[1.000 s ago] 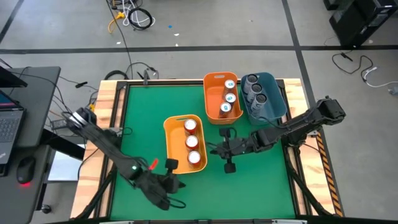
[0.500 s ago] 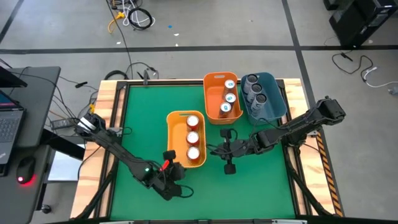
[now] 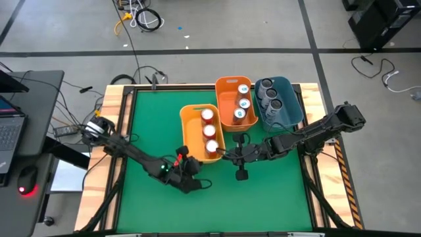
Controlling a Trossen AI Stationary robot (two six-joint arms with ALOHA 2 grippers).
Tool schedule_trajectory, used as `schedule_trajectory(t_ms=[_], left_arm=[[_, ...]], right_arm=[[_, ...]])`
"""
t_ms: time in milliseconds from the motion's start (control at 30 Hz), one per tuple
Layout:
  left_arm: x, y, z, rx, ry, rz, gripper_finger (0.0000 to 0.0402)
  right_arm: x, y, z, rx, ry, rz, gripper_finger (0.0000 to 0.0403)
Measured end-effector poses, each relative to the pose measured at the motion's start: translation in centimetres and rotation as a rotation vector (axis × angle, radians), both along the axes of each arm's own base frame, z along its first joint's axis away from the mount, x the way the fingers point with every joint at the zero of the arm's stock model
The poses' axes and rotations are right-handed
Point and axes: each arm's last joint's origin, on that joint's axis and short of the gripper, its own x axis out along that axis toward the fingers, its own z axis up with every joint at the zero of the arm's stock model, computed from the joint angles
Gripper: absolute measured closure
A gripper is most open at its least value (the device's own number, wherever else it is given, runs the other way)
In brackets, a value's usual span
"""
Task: Sort soda cans
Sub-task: Move the yellow bin beside the orange bin
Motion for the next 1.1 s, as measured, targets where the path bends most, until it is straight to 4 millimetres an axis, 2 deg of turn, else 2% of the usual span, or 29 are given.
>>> schedule_trajectory(t_ms=[400,600,800,1100], left_arm=[[-0.4,4.3,-2.3,0.075,0.026,0.163,0.0401],[-0.2,6.6,-2.9,0.101,0.031,0.221,0.0401],[0.3,9.9,-3.5,0.093,0.021,0.238,0.0401],[0.8,14.2,-3.5,0.121,0.065,0.254,0.0401]], right_arm=[[-0.1,-0.1,-0.1,-0.020,0.014,-0.017,0.0403],[-0.3,-1.4,-0.7,-0.039,0.082,-0.077,0.0403],[-0.1,-3.7,-0.9,-0.051,0.122,-0.149,0.0403],[-0.1,-8.7,-1.2,-0.129,0.181,-0.245,0.0403]])
